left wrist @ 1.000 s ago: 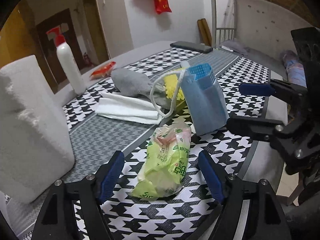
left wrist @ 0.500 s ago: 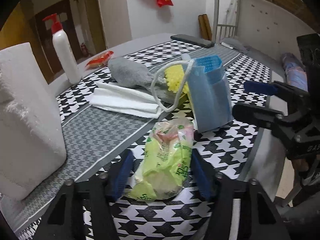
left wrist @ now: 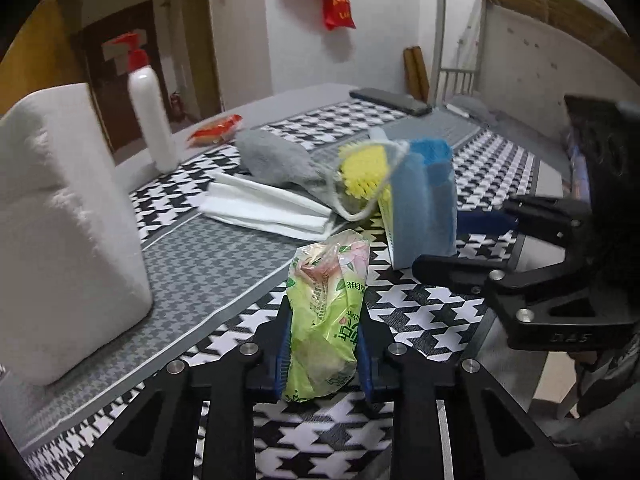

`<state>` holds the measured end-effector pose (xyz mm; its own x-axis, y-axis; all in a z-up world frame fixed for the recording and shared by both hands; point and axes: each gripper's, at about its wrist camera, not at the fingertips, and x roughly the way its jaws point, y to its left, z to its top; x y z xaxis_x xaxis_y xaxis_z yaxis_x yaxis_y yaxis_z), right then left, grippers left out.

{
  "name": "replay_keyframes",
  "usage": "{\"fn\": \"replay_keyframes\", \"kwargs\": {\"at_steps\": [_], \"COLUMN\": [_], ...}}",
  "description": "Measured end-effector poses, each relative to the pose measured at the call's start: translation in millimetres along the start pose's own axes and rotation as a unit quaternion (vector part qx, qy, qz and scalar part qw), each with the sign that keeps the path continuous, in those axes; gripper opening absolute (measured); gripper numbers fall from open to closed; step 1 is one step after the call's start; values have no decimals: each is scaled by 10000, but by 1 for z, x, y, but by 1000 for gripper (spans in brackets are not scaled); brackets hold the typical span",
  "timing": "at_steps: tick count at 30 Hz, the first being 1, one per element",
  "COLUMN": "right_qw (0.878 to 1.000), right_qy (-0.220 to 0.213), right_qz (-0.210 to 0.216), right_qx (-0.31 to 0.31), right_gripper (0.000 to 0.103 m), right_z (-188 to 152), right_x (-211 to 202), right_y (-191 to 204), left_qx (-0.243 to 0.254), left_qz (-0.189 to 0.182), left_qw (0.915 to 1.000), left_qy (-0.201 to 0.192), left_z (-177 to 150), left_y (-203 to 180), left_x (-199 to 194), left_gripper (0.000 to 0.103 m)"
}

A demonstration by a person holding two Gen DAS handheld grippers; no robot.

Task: Organize soft objects
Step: 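Close the left gripper on the green bag while the right gripper grasps the blue mask, then lift the green bag and blue mask and carry both toward the white foam box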

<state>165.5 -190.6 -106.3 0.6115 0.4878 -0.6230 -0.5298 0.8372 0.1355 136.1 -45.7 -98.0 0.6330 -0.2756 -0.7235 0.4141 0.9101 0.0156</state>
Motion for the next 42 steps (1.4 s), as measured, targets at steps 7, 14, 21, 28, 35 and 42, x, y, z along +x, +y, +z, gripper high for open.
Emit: {"fn": "replay_keyframes", "kwargs": {"at_steps": [7,14,21,28,35,42], "right_qw": [9997,9998,9996,9983,9962,9928], "right_qy": [141,29,-256,-528,-794,-1118], "right_qz": [-200,-137,-29,215,319,377], "right_qx": [-94,-128,-123,-112,-166,-190], "right_gripper": [18,12,12,12,8,8], "right_z": [-1,5,17,27,36,50], "right_x": [6,0,-21,-43,-60,-81], "right_y": [3,8,15,20,29,34], "left_qx": [-339,-485,-568,-676,-694,-714], "left_qz": [41,80,225,321,372,508], "left_qw": [9990,9976,9958,9928,9908,9878], "left_qy": [-306,-495,-678,-936,-1100,-1289], "left_z": [-11,-22,-27,-27,-27,-31], "left_y": [10,13,16,21,18,16], "left_x": [-26,-44,-61,-83,-94,-109], "left_gripper": [29,29,28,28,28,28]}}
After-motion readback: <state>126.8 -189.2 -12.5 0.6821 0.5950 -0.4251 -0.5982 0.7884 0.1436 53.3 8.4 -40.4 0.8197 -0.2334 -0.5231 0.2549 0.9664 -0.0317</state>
